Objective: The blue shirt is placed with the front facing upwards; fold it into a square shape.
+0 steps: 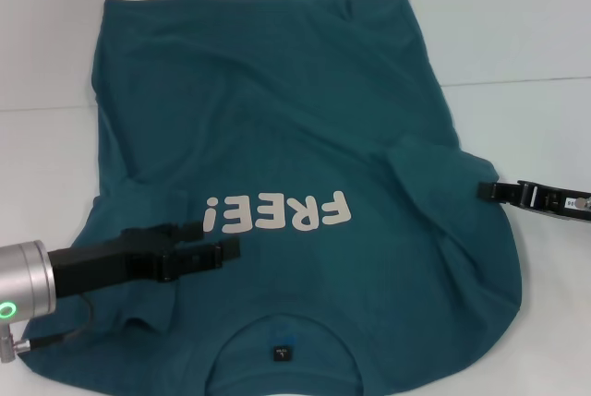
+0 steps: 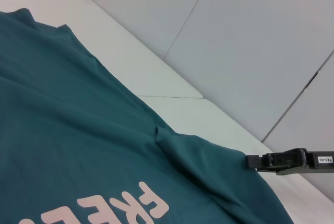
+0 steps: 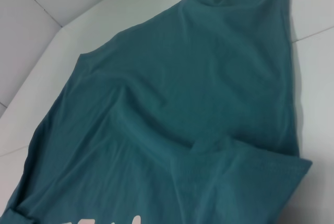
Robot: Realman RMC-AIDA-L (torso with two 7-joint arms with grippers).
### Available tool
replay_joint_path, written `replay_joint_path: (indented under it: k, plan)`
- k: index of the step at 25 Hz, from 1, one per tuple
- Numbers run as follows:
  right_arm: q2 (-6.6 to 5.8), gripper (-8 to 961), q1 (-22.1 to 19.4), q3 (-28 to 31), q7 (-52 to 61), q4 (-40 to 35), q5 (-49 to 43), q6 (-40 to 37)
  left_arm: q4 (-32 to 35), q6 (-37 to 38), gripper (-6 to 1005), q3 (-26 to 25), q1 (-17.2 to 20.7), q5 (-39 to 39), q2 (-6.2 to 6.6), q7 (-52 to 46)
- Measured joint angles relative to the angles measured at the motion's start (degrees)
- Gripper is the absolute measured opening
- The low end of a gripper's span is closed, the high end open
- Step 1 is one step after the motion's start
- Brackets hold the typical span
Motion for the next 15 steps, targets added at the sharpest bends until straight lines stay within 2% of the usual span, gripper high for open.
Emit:
replay_joint_path:
  k: [6, 10, 15]
  plan:
    - [0.0, 251, 0.45, -0.54, -0.11, 0.76, -0.15, 1.09, 0.0, -0.08, 888, 0.0, -0.24, 0.0, 0.0, 0.0]
    - [0.0, 49, 0.56, -0.61, -0.77, 1.01, -0.21, 1.29, 0.0, -0.09, 888, 0.0, -0.27, 0.0, 0.06, 0.0]
    - [0.03, 11, 0.34, -0.3, -1.99, 0.87, 0.06, 0.27, 0.0, -0.09, 888, 0.0, -0.26, 0.0, 0.08, 0.0]
